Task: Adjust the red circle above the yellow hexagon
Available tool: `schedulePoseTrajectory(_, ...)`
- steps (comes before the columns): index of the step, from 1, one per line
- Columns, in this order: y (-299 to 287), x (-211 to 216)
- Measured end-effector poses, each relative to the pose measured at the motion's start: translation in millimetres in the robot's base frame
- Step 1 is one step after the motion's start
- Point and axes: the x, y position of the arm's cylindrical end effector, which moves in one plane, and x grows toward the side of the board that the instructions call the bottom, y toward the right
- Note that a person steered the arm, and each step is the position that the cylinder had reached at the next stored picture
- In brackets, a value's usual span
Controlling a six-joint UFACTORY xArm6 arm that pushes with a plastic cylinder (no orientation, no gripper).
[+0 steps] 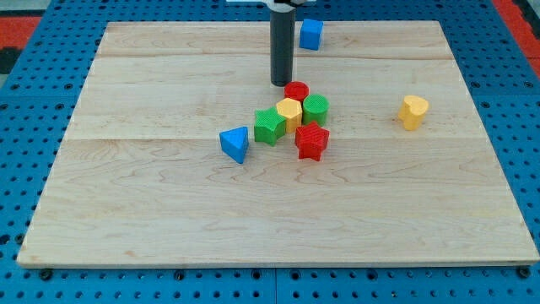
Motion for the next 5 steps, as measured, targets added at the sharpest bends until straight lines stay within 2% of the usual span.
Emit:
schedulePoseTrajectory(1, 63, -6)
schedulePoseTrajectory(2, 83, 26)
schedulePoseTrajectory(3, 84, 64)
schedulePoseTrajectory(5, 47, 81)
